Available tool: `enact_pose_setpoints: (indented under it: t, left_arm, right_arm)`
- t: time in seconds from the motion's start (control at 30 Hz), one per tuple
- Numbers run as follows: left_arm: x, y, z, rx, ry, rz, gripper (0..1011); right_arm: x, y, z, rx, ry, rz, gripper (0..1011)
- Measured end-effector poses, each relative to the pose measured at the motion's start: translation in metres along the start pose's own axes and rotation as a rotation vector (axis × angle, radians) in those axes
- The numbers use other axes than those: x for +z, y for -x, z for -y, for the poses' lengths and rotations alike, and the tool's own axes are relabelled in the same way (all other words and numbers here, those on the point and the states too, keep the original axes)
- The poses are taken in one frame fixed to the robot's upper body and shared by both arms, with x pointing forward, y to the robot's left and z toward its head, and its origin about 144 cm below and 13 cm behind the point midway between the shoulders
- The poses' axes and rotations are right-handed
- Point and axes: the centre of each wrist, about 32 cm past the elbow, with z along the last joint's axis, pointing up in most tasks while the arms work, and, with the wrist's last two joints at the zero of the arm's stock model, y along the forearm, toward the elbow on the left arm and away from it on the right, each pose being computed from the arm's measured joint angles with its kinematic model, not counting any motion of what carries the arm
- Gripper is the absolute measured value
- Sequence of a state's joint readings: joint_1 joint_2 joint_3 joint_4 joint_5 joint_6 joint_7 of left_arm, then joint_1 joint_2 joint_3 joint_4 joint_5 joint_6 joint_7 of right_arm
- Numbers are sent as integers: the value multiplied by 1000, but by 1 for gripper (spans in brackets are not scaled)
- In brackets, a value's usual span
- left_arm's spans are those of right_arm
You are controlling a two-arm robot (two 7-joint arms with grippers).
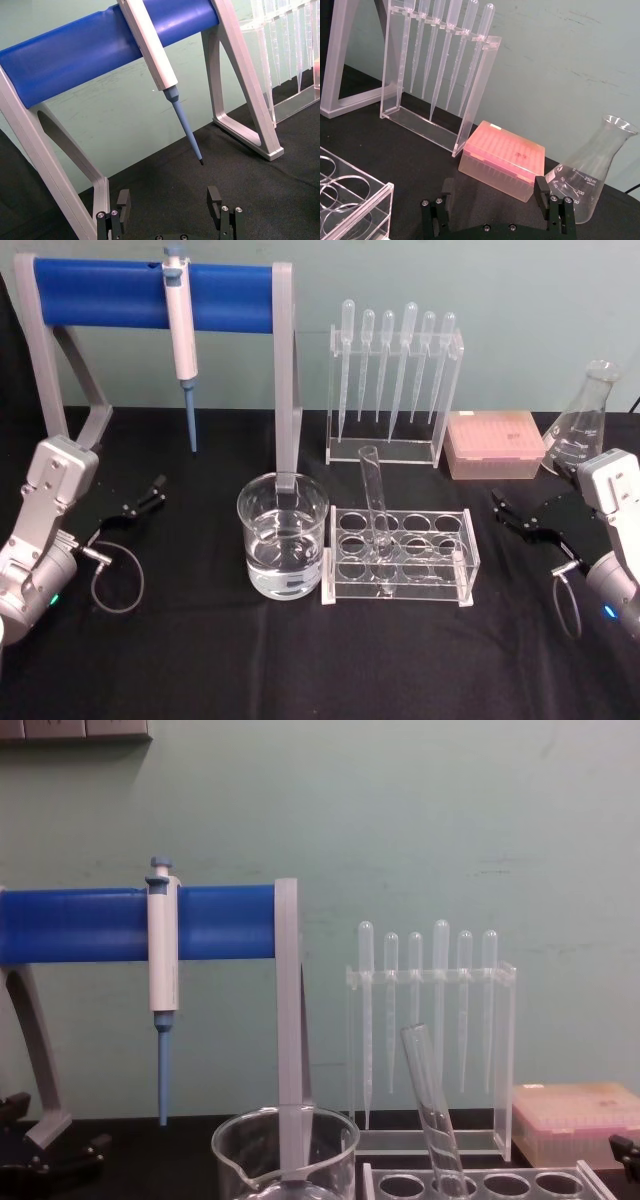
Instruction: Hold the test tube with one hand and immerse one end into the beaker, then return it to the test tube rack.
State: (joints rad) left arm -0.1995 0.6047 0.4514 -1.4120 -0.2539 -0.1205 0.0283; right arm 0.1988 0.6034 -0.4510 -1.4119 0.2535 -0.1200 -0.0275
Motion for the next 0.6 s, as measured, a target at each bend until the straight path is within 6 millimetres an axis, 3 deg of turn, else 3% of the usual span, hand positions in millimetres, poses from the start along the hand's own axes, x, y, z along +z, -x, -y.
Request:
enact_pose_setpoints:
  t: [0.6]
  left_arm:
    - [0,0,0,0,0,0,1000]
  right_arm:
    - [0,0,0,-1,-1,1,1004]
